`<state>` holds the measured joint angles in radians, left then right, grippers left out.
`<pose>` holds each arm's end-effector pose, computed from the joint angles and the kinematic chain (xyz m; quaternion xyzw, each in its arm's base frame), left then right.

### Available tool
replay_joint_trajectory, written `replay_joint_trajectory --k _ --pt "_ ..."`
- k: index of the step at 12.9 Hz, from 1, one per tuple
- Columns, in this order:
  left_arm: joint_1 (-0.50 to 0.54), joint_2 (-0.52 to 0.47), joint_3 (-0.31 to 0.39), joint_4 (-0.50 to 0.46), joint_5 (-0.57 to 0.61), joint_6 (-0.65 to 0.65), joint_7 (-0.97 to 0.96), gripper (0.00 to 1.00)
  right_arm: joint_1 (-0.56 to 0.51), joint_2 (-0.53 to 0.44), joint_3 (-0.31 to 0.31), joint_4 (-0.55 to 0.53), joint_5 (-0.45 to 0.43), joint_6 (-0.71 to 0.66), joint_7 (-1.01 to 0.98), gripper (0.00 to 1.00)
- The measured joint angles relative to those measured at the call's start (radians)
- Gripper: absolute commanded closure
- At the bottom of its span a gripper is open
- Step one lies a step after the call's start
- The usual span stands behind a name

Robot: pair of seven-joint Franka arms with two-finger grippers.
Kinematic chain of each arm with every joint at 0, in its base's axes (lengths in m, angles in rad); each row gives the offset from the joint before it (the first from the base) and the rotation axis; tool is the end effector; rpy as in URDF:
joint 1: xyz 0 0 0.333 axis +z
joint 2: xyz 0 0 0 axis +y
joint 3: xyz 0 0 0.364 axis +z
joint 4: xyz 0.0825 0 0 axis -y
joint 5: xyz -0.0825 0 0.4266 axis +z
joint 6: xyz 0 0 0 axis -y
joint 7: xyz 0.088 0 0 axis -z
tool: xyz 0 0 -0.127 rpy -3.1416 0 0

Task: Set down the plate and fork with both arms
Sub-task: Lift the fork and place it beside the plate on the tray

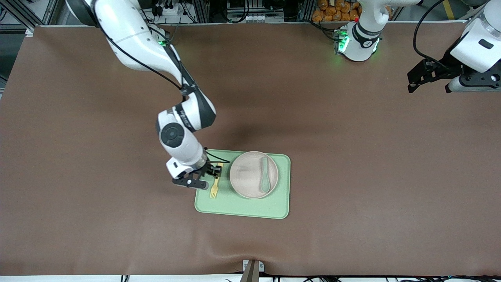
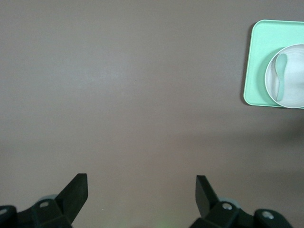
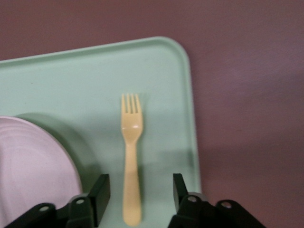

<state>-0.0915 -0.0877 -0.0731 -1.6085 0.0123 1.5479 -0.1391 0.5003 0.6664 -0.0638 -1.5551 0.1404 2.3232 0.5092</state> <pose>0.5560 -0.0929 0.6819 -0.9998 0.0124 -0.0147 0.0072 0.7016 0.3408 0.2589 -0.9953 0.0737 -0.0305 0.0542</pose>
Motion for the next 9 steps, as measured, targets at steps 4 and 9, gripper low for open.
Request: replay_joint_trajectory --k 4,9 --pt "-0.001 0.0 -0.003 0.0 0.0 -0.002 0.0 0.0 -0.227 -0.22 -0.008 -0.007 0.0 -0.333 -0.373 0.0" --pt "-0.004 0.021 -0.004 0.041 0.0 -0.001 0.0 0.0 -0.416 -0.498 -0.009 -0.026 -0.056 -0.673 -0.579 0.0"
